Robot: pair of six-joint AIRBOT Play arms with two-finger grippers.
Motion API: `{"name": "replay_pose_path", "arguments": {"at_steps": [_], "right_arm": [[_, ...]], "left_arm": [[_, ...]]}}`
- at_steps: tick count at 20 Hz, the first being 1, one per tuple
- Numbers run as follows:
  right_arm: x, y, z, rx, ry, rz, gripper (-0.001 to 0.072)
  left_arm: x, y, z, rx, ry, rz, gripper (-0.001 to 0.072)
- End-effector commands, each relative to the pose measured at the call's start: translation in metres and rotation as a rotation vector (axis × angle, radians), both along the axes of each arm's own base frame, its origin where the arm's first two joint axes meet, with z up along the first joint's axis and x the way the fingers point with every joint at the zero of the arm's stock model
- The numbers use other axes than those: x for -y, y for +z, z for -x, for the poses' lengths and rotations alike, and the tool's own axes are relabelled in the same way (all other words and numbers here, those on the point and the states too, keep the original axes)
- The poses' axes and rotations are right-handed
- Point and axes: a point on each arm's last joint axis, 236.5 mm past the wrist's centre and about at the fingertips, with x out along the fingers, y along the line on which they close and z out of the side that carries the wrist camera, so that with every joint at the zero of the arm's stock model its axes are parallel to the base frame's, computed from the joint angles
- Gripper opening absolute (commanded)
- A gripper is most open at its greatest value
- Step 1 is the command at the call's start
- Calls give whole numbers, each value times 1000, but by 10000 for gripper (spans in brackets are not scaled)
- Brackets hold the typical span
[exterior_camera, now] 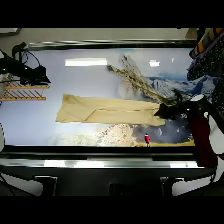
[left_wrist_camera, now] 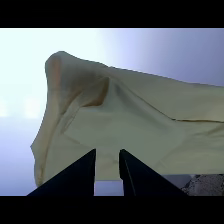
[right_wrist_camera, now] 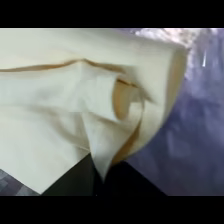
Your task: Fold the clothes and pants, and hang the long-sleeved shirts on hangers.
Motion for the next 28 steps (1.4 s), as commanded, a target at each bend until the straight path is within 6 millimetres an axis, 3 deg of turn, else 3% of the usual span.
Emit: {"name": "replay_pose_path", "arguments": {"at_steps": [1, 2, 6, 8, 10, 12, 16, 19, 23, 28], "right_arm": [[-20, 11, -4, 8, 7, 1, 30], [-17, 19, -7, 14, -25, 8, 30], [10, 78, -16, 56, -63, 113, 29], [24, 112, -17, 84, -59, 185, 29], [32, 139, -16, 103, -59, 231, 29], [37, 163, -16, 118, -73, 253, 29], [36, 197, -12, 139, -100, 254, 29], [40, 219, -10, 176, -118, 282, 29], [53, 236, 1, 182, -131, 349, 29], [53, 259, 5, 234, -137, 366, 29]], "left_arm": [[-1, -1, 6, -19, -16, -6, 126], [-1, -3, 11, -42, -24, -6, 17], [1, -19, 13, -78, 1, 9, 17], [25, -35, 6, -75, 11, 57, 17], [79, -53, 0, -67, -14, 167, 17], [147, -75, 3, -82, -56, 270, 17], [290, -119, 30, -114, -141, 375, 16], [367, -142, 51, -135, -128, 449, 15], [436, -150, 72, -166, -73, 589, 15], [493, -150, 81, -162, -89, 664, 15]]}}
